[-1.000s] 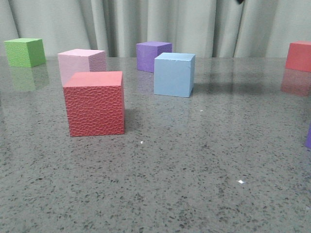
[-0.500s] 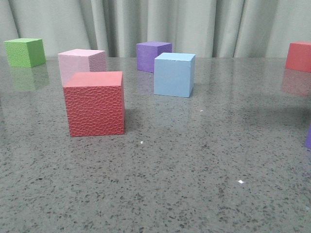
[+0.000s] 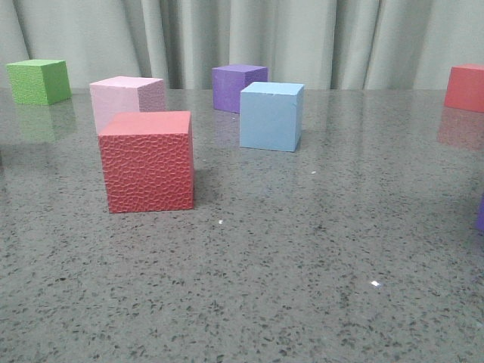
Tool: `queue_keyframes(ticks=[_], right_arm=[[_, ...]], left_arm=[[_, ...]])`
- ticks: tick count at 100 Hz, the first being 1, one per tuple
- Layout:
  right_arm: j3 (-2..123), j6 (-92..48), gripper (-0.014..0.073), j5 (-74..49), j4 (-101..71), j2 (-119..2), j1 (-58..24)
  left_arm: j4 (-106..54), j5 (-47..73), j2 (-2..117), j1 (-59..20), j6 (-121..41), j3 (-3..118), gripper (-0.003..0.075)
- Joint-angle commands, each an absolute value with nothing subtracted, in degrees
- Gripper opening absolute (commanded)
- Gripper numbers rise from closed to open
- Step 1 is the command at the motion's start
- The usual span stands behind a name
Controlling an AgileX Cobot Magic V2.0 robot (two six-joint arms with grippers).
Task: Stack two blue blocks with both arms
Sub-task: 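Grasp the second light blue cube with the left gripper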
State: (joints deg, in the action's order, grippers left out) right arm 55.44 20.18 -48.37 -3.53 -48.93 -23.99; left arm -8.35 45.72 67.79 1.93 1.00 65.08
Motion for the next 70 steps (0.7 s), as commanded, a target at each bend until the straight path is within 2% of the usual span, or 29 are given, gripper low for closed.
queue_keyframes(ticks=[1, 31, 70], right_arm=[[56.7, 19.4, 0.06, -44.2, -2.8, -48.2, -23.8], [56.7, 19.4, 0.06, -44.2, -2.8, -48.3, -23.8], [56.7, 19.4, 0.06, -44.2, -2.8, -48.3, -23.8]], left_arm=[[-9.3, 47.8, 70.8, 2.0, 2.5, 69.9, 0.0545], [-8.6, 52.3, 80.8, 2.0, 5.2, 75.0, 0.0545], [-6.8, 53.3, 84.2, 2.0, 6.0, 75.2, 0.0545]])
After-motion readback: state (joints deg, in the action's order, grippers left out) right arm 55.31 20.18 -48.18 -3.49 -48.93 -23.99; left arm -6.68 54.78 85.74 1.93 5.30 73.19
